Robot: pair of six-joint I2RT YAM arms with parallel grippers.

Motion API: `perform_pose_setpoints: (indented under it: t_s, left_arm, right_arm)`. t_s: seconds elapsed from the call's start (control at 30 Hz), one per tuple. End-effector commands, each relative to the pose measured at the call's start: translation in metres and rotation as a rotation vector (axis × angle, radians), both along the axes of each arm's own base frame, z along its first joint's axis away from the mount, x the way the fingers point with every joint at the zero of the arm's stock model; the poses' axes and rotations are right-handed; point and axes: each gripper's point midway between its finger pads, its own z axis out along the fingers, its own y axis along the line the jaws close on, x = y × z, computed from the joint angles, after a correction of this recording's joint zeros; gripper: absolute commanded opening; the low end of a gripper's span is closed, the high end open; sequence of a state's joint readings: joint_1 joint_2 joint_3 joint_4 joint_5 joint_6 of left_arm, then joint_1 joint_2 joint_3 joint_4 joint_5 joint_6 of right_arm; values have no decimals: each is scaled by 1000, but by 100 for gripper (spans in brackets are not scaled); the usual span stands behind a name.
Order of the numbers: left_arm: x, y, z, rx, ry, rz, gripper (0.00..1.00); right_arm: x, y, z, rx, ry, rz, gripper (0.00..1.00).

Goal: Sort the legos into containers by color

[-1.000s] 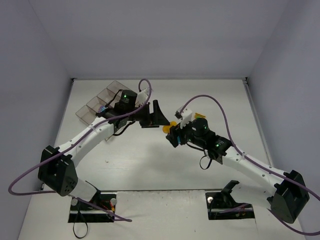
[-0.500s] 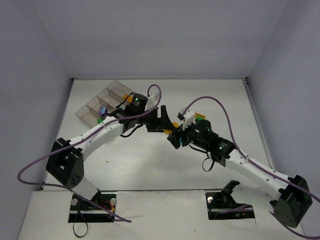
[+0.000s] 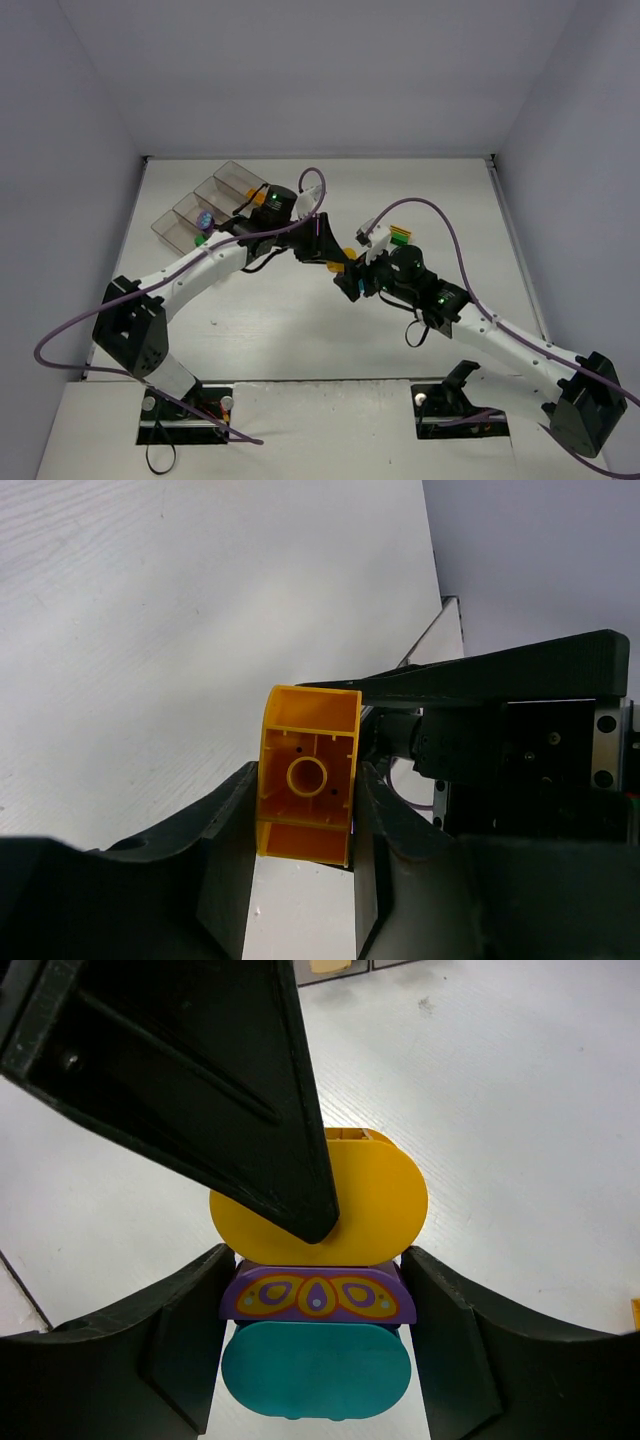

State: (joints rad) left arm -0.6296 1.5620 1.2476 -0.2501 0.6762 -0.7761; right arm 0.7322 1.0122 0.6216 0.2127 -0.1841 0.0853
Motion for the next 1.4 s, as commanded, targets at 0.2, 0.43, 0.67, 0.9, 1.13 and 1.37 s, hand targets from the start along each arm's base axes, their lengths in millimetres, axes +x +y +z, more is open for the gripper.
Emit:
perform_pose_setpoints:
  t_s: [0.2, 0.43, 0.67, 0.9, 1.13, 1.37]
  left_arm:
    - [92, 77, 57, -27, -177, 254, 0]
    - [175, 143, 37, 118, -175, 547, 0]
    - [249, 197, 7, 266, -139, 834, 10]
    - [297, 220, -21, 365, -144, 970, 21]
    - [308, 222, -37, 389, -127, 981, 43]
    - [312, 215, -30, 354, -147, 957, 55]
  right_arm:
    - [3, -9, 2, 6, -26, -57, 0]
    - [5, -9, 3, 15, -2, -82, 0]
    - [7, -10, 3, 24, 12, -108, 0]
    - [9, -15, -2, 13, 26, -146, 0]
    - [15, -21, -2, -17, 11, -176, 0]
    - [23, -16, -1, -38, 8, -172, 0]
